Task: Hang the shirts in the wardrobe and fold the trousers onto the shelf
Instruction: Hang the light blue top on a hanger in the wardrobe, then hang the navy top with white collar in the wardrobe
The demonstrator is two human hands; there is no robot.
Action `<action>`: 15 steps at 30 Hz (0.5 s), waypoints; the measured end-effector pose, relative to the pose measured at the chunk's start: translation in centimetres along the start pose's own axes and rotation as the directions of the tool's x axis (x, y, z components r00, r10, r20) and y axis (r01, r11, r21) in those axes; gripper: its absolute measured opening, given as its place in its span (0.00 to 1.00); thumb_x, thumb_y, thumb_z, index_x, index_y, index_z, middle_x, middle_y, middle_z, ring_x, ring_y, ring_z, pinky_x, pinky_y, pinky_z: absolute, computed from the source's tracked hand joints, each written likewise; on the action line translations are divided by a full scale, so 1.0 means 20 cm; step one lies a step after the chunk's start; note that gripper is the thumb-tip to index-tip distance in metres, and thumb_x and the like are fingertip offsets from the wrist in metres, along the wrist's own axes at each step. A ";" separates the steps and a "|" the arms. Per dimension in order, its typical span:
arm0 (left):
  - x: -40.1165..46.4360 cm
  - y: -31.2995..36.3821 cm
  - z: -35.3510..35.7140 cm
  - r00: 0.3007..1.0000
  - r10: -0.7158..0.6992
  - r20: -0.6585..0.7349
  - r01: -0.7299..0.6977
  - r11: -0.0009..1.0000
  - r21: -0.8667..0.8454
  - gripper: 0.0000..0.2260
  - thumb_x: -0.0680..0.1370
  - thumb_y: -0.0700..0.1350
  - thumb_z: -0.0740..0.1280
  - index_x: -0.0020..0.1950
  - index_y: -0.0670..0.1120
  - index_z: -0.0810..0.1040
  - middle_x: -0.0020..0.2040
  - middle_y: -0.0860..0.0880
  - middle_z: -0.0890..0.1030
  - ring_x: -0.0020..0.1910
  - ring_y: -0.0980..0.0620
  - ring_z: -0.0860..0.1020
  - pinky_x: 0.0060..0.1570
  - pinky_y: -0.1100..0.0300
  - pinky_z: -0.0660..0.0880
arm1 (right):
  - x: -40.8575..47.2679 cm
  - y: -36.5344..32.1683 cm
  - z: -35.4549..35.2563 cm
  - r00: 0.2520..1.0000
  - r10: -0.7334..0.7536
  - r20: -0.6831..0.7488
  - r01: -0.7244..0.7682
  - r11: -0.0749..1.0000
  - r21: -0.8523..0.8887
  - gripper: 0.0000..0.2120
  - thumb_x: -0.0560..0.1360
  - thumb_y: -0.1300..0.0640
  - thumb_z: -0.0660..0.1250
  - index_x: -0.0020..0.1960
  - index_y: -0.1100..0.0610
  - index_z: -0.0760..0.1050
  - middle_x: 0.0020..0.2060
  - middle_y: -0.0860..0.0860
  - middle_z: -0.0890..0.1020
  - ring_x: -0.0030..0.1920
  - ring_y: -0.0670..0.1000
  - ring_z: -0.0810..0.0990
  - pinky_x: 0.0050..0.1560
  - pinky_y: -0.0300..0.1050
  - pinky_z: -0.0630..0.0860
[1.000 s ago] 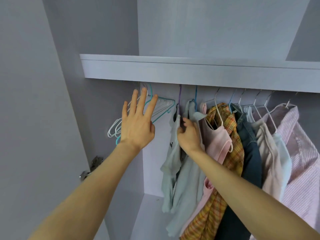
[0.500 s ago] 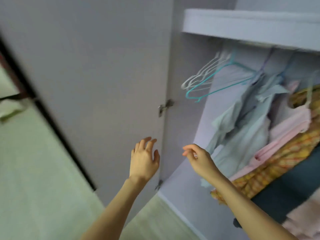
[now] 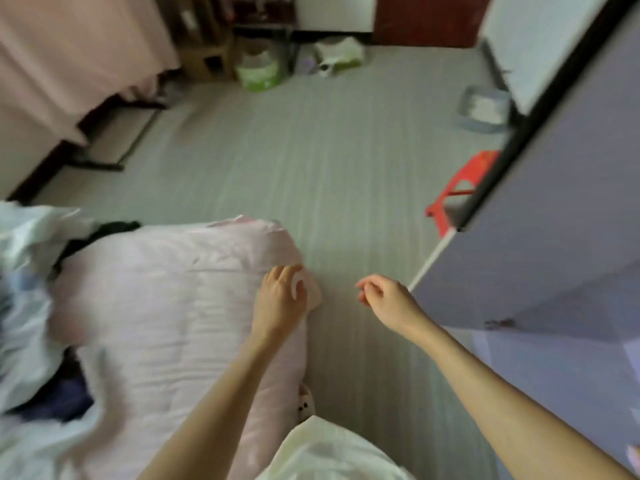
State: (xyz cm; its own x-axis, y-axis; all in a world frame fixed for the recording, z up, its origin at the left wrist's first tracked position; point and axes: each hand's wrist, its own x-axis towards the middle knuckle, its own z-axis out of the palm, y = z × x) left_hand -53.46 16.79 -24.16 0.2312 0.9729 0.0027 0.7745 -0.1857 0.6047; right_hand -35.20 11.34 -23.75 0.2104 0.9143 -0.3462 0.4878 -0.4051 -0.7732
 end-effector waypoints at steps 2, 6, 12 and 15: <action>-0.06 -0.23 -0.11 0.989 -0.134 -0.070 0.132 0.991 -0.033 0.15 0.76 0.37 0.64 0.62 0.41 0.76 0.60 0.43 0.77 0.60 0.43 0.74 0.57 0.55 0.68 | 0.08 -0.12 0.22 0.994 -0.042 0.099 0.047 0.998 -0.039 0.11 0.79 0.62 0.56 0.52 0.59 0.77 0.42 0.53 0.83 0.45 0.52 0.80 0.50 0.43 0.73; -0.18 -0.77 -0.36 0.878 -0.443 -0.179 0.429 0.896 -0.116 0.15 0.76 0.37 0.63 0.62 0.41 0.75 0.61 0.43 0.76 0.62 0.44 0.73 0.59 0.56 0.66 | 0.23 -0.40 0.75 0.946 -0.072 0.315 0.108 0.989 -0.098 0.11 0.79 0.63 0.56 0.51 0.60 0.77 0.38 0.52 0.80 0.40 0.51 0.78 0.45 0.42 0.73; -0.40 -1.50 -0.57 0.624 -0.770 -0.132 0.750 0.637 -0.176 0.17 0.78 0.39 0.59 0.67 0.40 0.70 0.64 0.41 0.72 0.63 0.44 0.70 0.60 0.53 0.68 | 0.40 -0.63 1.44 0.830 -0.015 0.558 0.140 0.974 -0.181 0.12 0.79 0.62 0.53 0.50 0.54 0.74 0.37 0.46 0.79 0.42 0.51 0.79 0.49 0.47 0.75; -0.53 -1.84 -0.53 0.508 -0.858 -0.083 0.853 0.514 -0.093 0.19 0.76 0.38 0.58 0.68 0.41 0.67 0.67 0.41 0.69 0.63 0.41 0.68 0.59 0.49 0.69 | 0.47 -0.64 1.76 0.772 0.025 0.635 0.170 0.955 -0.244 0.12 0.79 0.61 0.51 0.51 0.51 0.73 0.41 0.46 0.80 0.45 0.50 0.79 0.44 0.42 0.75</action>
State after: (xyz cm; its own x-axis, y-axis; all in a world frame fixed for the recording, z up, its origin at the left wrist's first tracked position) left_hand -90.59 14.78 -38.05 -0.5960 0.6645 -0.4508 0.5405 0.7472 0.3868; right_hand -69.23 24.93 -35.77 -0.3634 0.6914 -0.6244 0.7083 -0.2303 -0.6673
